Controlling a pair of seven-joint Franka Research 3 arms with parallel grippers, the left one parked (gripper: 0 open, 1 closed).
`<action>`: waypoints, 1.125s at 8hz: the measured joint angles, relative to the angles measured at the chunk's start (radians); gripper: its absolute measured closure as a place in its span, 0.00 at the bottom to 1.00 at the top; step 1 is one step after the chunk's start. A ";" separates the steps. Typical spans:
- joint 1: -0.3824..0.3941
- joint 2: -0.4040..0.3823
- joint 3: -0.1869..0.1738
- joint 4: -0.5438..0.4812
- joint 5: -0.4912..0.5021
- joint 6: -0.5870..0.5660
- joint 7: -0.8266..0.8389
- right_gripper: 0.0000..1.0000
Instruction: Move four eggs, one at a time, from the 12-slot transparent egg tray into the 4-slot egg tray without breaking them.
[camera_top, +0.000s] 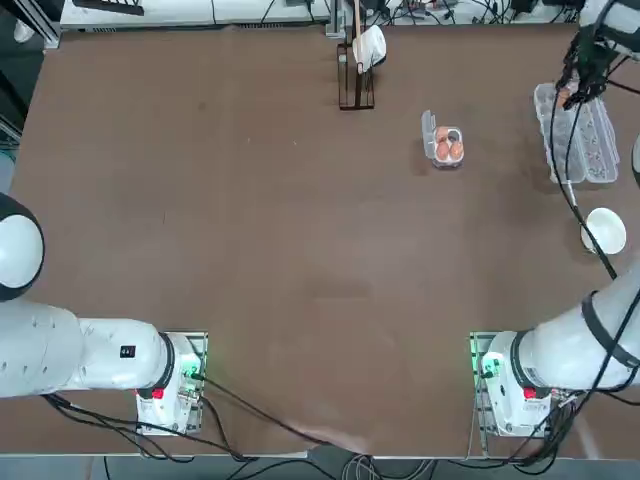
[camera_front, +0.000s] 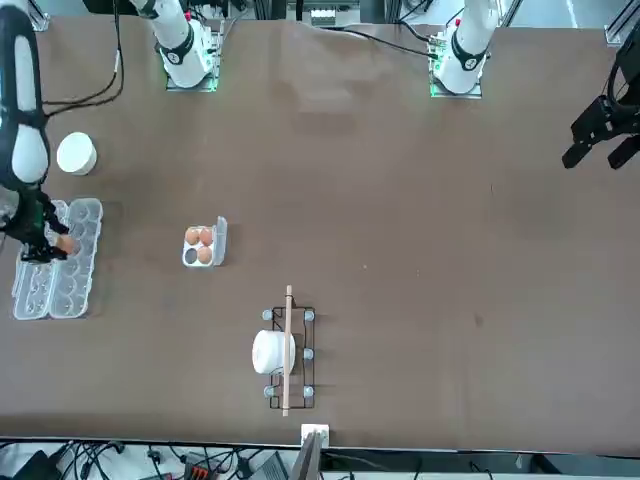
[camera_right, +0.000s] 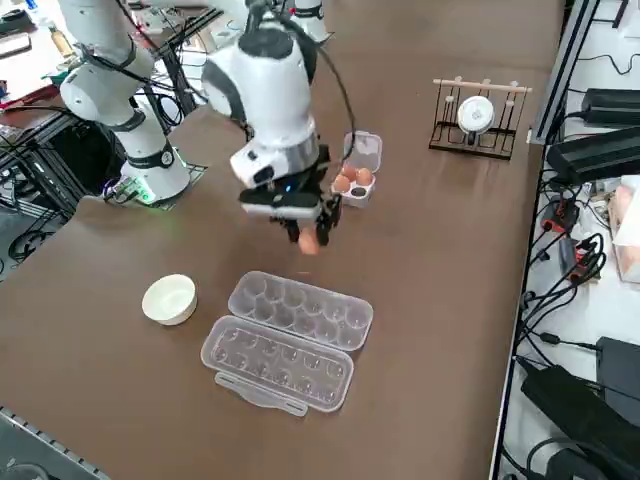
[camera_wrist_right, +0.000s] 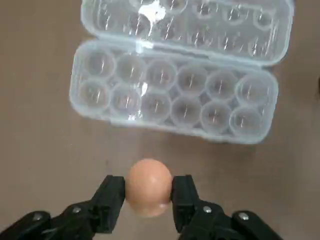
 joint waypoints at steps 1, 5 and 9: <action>0.049 -0.008 0.001 0.007 0.034 -0.029 0.019 0.44; 0.259 0.002 0.008 0.010 0.103 -0.048 0.142 0.45; 0.403 0.094 0.010 0.010 0.103 -0.036 0.247 0.45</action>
